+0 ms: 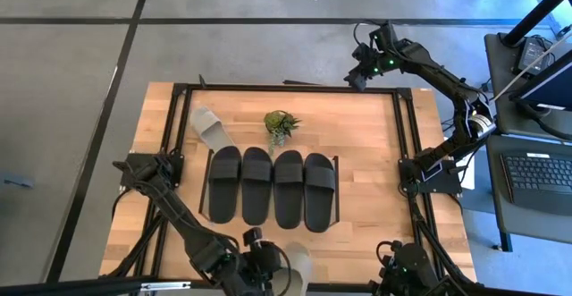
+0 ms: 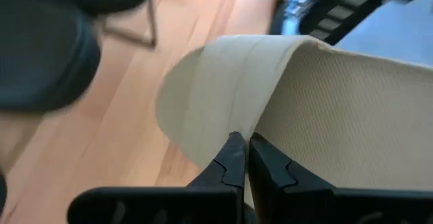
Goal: Pick and place slides into the shelf
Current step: Put the gray slide under the shelf
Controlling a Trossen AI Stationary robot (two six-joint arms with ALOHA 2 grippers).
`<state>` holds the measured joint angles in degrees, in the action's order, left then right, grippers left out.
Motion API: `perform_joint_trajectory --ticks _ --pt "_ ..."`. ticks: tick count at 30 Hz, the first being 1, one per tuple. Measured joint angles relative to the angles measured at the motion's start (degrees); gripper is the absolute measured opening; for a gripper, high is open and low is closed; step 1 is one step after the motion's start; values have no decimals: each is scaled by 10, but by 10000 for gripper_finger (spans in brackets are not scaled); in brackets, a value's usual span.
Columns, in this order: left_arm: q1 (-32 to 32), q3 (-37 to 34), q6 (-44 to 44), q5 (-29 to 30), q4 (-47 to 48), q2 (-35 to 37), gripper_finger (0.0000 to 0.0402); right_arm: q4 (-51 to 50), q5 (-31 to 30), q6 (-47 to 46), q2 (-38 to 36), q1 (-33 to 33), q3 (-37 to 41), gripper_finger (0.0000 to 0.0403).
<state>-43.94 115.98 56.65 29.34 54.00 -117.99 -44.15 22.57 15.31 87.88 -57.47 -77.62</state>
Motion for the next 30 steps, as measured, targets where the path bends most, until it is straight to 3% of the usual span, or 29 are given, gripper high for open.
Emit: perform_joint_trajectory --ticks 8,20,30 --pt "7 0 89 -7 99 -25 0 -1 0 1 0 0 0 165" --pt "38 0 88 -32 151 -26 0 -7 0 2 0 0 0 165" --pt "42 0 88 -33 150 -26 31 -8 0 2 0 0 0 165"
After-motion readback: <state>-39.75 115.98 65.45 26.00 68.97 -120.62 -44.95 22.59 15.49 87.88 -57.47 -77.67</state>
